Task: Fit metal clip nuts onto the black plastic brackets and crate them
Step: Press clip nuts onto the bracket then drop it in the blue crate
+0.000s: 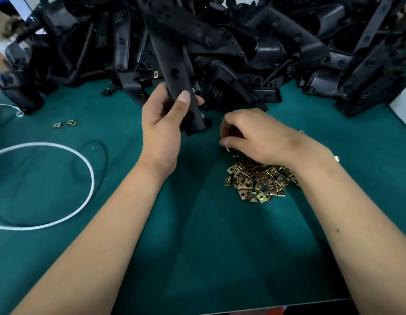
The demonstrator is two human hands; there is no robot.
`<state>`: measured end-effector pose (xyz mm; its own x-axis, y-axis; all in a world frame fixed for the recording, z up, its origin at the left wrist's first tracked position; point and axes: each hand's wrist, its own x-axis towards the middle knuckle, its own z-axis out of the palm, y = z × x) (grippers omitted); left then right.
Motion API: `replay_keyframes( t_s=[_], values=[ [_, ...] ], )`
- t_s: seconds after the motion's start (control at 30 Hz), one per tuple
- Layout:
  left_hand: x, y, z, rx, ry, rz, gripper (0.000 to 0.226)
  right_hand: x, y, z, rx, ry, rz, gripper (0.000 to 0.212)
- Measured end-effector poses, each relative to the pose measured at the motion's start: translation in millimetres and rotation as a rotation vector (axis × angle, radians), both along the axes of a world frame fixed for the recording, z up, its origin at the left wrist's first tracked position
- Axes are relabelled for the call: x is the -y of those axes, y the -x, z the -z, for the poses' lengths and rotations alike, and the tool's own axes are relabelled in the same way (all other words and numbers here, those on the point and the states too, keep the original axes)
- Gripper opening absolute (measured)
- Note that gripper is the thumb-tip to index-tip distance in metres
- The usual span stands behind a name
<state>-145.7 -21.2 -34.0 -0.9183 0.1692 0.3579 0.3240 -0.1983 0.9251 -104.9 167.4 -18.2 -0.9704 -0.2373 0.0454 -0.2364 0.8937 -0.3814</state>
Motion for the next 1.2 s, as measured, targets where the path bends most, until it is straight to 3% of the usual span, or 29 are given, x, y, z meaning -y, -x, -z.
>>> replay_keyframes(
  t_s=[0.07,0.2,0.3,0.43,0.57,0.77,0.87,0.93,1.0,1.03,1.07,1.13,1.2],
  values=[
    [4.4,1.4,-0.8,0.202,-0.119,0.192,0.016,-2.3,-0.7,4.1,-0.06,0.112,0.041,0.015],
    [15.7,9.2,-0.8,0.321,-0.166,0.405,0.037,-7.2,-1.7,6.0,-0.108,0.254,0.108,0.012],
    [21.9,14.8,-0.5,0.326,-0.103,0.386,0.031,-8.8,-3.4,5.1,-0.044,0.249,0.054,0.016],
    [25.3,15.9,-3.6,0.444,-0.148,0.409,0.014,-3.6,-3.7,7.9,0.027,0.057,-0.029,0.036],
    [30.5,18.7,-4.9,0.479,-0.086,0.407,0.041,4.6,-5.4,9.4,-0.043,0.114,-0.017,0.048],
    [34.4,16.0,-10.9,0.394,-0.014,0.337,0.052,24.4,-6.6,10.5,-0.06,0.075,-0.082,0.014],
    [37.1,14.2,-16.7,0.345,-0.003,0.323,0.048,23.0,-6.1,11.9,-0.097,0.185,-0.062,0.008],
    [39.5,14.0,-20.3,0.157,0.299,0.145,0.057,21.4,-5.7,13.0,-0.152,0.348,0.009,0.01],
    [40.3,12.5,-16.5,-0.136,0.888,-0.182,0.078,21.4,-4.4,13.6,-0.196,0.527,0.102,0.013],
    [38.3,10.0,-14.7,-0.242,1.091,-0.303,0.082,21.7,-3.1,13.7,-0.212,0.597,0.15,0.012],
    [33.9,7.3,-13.1,-0.276,1.17,-0.329,0.081,21.6,-2.2,13.7,-0.223,0.66,0.187,0.01],
    [25.0,4.6,-5.9,-0.231,1.151,-0.238,0.081,20.2,-1.8,14.1,-0.194,0.816,0.224,0.011],
    [19.5,4.9,1.5,-0.223,1.143,-0.156,0.097,17.4,-3.0,13.8,-0.109,0.98,0.22,0.017]
  ],
)
